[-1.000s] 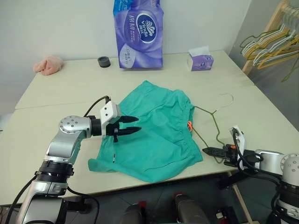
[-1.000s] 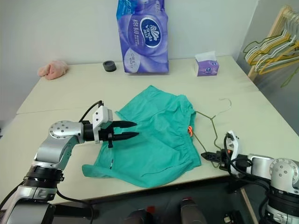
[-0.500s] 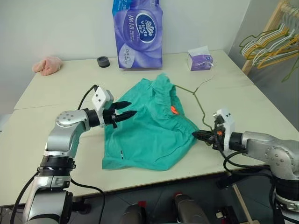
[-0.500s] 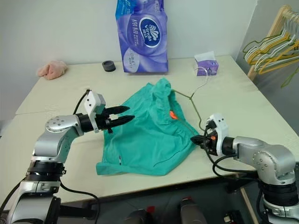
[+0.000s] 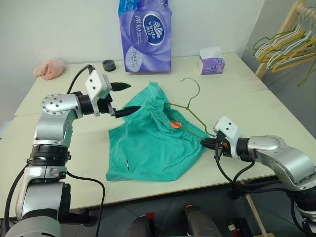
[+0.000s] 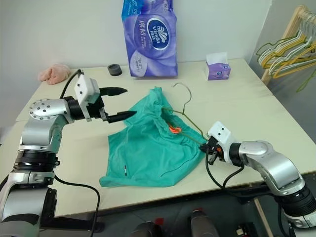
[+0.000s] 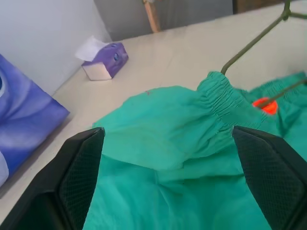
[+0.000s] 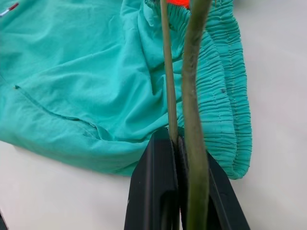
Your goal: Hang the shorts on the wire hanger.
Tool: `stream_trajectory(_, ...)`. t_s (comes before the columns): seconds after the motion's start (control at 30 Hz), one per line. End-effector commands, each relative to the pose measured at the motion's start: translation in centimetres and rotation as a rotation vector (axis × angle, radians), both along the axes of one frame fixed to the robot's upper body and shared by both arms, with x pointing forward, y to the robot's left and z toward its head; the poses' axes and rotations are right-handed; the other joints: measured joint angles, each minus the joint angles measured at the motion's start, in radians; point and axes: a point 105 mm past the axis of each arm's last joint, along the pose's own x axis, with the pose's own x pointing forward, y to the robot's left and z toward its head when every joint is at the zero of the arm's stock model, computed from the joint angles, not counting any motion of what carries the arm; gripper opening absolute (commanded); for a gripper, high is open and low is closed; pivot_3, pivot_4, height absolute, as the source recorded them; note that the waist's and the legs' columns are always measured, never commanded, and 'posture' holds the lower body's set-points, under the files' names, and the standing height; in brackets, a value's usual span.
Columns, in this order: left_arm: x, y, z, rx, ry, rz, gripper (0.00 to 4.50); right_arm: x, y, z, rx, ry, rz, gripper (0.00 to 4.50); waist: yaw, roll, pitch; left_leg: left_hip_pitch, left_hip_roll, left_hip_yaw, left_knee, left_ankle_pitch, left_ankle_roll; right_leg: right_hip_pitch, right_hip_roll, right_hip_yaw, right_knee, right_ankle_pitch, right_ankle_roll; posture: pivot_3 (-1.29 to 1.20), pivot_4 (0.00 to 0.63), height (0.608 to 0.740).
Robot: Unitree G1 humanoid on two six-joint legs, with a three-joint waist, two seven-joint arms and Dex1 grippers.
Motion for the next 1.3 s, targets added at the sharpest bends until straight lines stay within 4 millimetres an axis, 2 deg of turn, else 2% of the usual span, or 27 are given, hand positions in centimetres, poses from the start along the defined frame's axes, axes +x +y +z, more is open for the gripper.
stream_trajectory(0.03, 0.2, -1.1, 1.4, 0.059, -0.095, -0.066, 4.47, 0.0, 0.6, 1.4, -0.046, -0.104, 0.076, 0.0, 0.001, 0.0, 0.0, 0.0, 0.0, 0.0, 0.0, 0.0, 0.0, 0.0, 0.0, 0.0, 0.0, 0.0, 0.0, -0.21, 0.102, 0.74)
stream_trajectory(0.23, 0.5, -2.6, 0.8, 0.095, -0.102, -0.14, 4.47, -0.5, 1.1, 1.3, -0.089, -0.129, 0.135, 0.0, 0.0, 0.0, 0.0, -0.001, 0.0, 0.0, 0.001, 0.0, 0.0, 0.0, -0.001, 0.0, 0.0, 0.0, 0.0, -0.22, 0.099, 0.74)
stream_trajectory(0.33, -0.1, -3.4, -0.4, 0.135, -0.066, -0.205, 4.47, -0.6, 1.2, 1.4, -0.096, -0.139, 0.148, 0.0, -0.004, 0.0, 0.0, -0.001, 0.0, 0.0, 0.001, 0.0, 0.0, 0.0, -0.001, 0.0, 0.0, 0.0, 0.0, -0.22, 0.098, 0.74)
stream_trajectory(0.43, -1.1, -3.2, -2.5, 0.236, -0.006, -0.277, 4.47, -0.7, 1.4, 1.7, -0.102, -0.155, 0.162, 0.0, -0.007, 0.0, 0.0, -0.001, 0.0, 0.0, 0.0, 0.0, 0.0, 0.0, -0.001, 0.0, 0.001, 0.0, 0.0, -0.22, 0.098, 0.74)
stream_trajectory(0.63, -0.3, -3.3, -4.0, 0.304, -0.002, -0.269, 4.47, -0.7, 1.6, 2.2, -0.115, -0.193, 0.194, 0.0, -0.006, 0.0, 0.0, 0.0, -0.001, 0.0, 0.001, 0.0, 0.0, 0.0, -0.001, -0.001, 0.001, 0.0, 0.0, -0.22, 0.097, 0.74)
stream_trajectory(0.77, 0.5, -3.2, -4.3, 0.303, 0.003, -0.241, 4.47, -0.8, 1.8, 2.5, -0.114, -0.209, 0.214, 0.0, -0.006, 0.0, 0.0, -0.001, -0.001, 0.0, 0.001, 0.0, 0.0, 0.0, -0.001, -0.001, 0.001, 0.0, 0.0, -0.23, 0.098, 0.74)
stream_trajectory(0.9, 0.5, -3.5, -4.4, 0.277, 0.017, -0.25, 3.63, -1.0, 1.9, 2.7, -0.116, -0.224, 0.227, 0.0, -0.007, 0.0, 0.0, -0.001, -0.001, 0.0, 0.001, 0.0, 0.0, 0.0, -0.001, -0.001, 0.001, 0.0, 0.0, -0.23, 0.1, 0.74)
stream_trajectory(1.17, -0.2, -4.7, -4.5, 0.229, 0.05, -0.289, 1.17, -1.0, 2.5, 3.0, -0.167, -0.277, 0.284, 0.0, -0.008, 0.0, 0.0, -0.001, -0.001, 0.0, 0.001, 0.0, 0.0, 0.0, -0.001, -0.001, 0.001, 0.0, 0.0, -0.23, 0.102, 0.74)
stream_trajectory(1.3, -0.4, -4.6, -4.8, 0.238, 0.062, -0.293, 0.11, -1.0, 2.7, 3.0, -0.178, -0.282, 0.308, 0.0, -0.01, 0.0, 0.0, -0.001, -0.001, -0.001, 0.001, 0.0, 0.0, 0.0, -0.001, -0.001, 0.002, 0.0, 0.0, -0.23, 0.104, 0.74)
